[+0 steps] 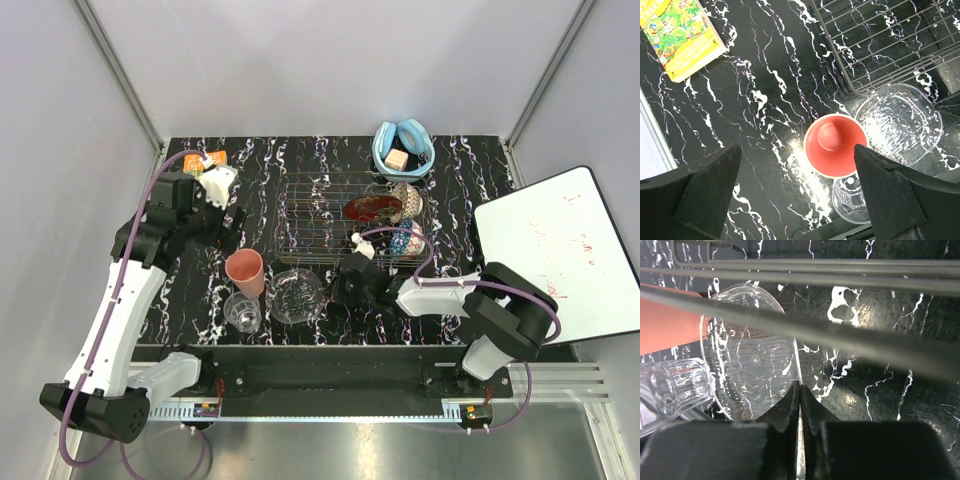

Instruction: Load the mixed dishes into the dish rack

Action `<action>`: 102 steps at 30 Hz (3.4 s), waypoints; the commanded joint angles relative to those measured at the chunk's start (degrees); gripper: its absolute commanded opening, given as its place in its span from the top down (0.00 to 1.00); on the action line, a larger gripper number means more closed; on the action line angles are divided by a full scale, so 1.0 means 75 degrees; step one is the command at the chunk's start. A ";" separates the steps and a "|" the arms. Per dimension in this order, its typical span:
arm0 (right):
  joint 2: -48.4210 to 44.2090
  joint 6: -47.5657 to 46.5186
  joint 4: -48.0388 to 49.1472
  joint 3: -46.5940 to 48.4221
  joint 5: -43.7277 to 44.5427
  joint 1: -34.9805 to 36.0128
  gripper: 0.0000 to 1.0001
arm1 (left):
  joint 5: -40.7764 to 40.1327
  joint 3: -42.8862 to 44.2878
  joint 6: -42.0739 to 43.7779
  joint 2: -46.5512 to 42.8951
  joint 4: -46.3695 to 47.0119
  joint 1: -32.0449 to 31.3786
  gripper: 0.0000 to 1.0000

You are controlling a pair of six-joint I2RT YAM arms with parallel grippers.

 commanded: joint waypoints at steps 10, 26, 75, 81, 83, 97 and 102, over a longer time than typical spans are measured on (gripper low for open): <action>0.0308 0.0017 -0.1000 0.0376 -0.0249 0.0116 0.96 | -0.0226 -0.0039 0.0190 -0.0281 0.0333 0.0048 0.01; 0.0930 -0.0089 -0.1340 0.0798 -0.0437 0.0127 0.91 | -0.0319 0.0020 0.0295 -0.0270 0.0345 0.0048 0.01; -0.4836 -1.7961 -0.0786 0.0576 0.3349 0.0292 1.00 | -0.0319 0.0196 -0.0056 -0.0200 0.0321 0.0048 0.01; -0.4789 -1.8007 -0.1105 0.0459 0.2916 -0.0012 1.00 | -0.0249 0.0231 -0.0091 -0.0164 0.0333 0.0048 0.01; -0.4684 -1.8054 -0.1106 0.0423 0.2775 -0.0282 1.00 | -0.0225 0.0254 -0.0103 -0.0164 0.0333 0.0048 0.01; -0.3571 -1.8288 -0.0790 0.0646 0.1543 -0.1173 1.00 | -0.0296 0.0266 0.0002 -0.0071 0.0380 0.0048 0.01; -0.3149 -1.8370 -0.0672 0.0787 0.1485 -0.1220 1.00 | -0.0261 0.0266 0.0026 -0.0012 0.0439 0.0048 0.01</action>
